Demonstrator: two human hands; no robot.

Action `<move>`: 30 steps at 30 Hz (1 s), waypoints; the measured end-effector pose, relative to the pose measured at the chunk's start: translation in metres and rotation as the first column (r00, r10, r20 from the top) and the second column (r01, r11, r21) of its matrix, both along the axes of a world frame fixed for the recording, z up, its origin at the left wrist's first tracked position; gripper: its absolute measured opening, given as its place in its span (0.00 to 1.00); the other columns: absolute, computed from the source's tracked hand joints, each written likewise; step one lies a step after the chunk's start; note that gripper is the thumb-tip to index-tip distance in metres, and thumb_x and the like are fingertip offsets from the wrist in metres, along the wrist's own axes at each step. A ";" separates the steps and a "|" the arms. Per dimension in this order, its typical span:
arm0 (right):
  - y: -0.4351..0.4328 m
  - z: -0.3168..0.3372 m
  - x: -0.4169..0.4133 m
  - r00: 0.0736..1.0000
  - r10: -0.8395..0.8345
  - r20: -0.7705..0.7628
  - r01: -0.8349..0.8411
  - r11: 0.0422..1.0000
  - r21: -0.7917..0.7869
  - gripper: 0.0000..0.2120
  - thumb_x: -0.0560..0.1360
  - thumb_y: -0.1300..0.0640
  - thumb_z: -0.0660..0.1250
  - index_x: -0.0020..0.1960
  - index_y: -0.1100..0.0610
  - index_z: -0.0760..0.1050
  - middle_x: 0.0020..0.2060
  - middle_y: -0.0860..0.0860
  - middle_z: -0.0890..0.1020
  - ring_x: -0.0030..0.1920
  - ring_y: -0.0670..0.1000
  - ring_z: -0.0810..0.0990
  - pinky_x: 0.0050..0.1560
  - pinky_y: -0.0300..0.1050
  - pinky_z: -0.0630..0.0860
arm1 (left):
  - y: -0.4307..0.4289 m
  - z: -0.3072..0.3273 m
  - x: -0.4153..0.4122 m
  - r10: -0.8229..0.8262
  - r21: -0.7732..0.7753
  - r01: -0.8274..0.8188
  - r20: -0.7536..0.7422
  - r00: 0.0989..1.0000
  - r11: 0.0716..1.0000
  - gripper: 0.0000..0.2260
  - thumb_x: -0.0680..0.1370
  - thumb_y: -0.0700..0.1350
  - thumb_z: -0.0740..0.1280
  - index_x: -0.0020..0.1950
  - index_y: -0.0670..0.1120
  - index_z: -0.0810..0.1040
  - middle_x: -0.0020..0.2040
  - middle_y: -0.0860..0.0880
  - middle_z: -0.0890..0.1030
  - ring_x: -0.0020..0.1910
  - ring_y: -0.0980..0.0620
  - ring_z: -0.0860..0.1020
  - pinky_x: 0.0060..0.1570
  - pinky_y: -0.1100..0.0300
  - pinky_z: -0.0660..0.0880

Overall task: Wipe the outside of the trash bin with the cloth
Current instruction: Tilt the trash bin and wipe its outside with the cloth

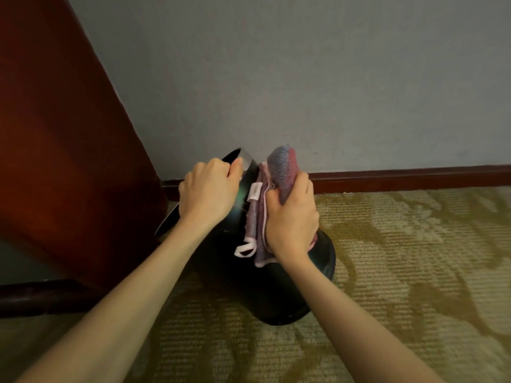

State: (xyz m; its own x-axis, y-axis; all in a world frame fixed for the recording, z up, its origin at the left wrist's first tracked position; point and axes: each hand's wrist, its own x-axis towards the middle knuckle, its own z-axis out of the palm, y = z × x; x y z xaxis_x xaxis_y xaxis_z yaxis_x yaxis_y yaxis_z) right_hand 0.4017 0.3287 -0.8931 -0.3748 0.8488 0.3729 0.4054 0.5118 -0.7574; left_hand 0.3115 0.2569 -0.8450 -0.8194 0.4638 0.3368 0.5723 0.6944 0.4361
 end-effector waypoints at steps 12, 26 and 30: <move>0.079 0.019 -0.042 0.875 0.362 0.320 -0.167 0.849 -0.502 0.22 0.72 0.42 0.67 0.56 0.58 0.76 0.50 0.58 0.80 0.45 0.58 0.77 0.42 0.44 0.69 | -0.040 -0.011 0.053 -0.179 0.059 0.183 -0.076 0.981 0.981 0.24 0.79 0.57 0.52 0.24 0.49 0.57 0.22 0.52 0.63 0.23 0.44 0.71 0.27 0.54 0.66; 0.017 0.031 -0.028 0.978 0.202 0.053 -0.202 0.979 -0.019 0.06 0.72 0.49 0.62 0.44 0.49 0.66 0.38 0.50 0.75 0.35 0.56 0.69 0.37 0.47 0.64 | -0.028 -0.008 0.026 -0.006 0.109 -0.002 0.074 0.997 0.994 0.24 0.79 0.57 0.51 0.28 0.45 0.66 0.31 0.46 0.74 0.35 0.40 0.72 0.36 0.52 0.64; -0.009 0.023 -0.019 0.985 0.172 -0.028 -0.169 0.982 0.084 0.10 0.73 0.51 0.62 0.53 0.51 0.68 0.46 0.52 0.74 0.39 0.58 0.75 0.37 0.51 0.69 | -0.015 -0.002 0.007 0.035 0.087 -0.049 0.152 0.988 0.995 0.21 0.79 0.57 0.53 0.36 0.45 0.75 0.44 0.39 0.79 0.47 0.35 0.76 0.40 0.52 0.64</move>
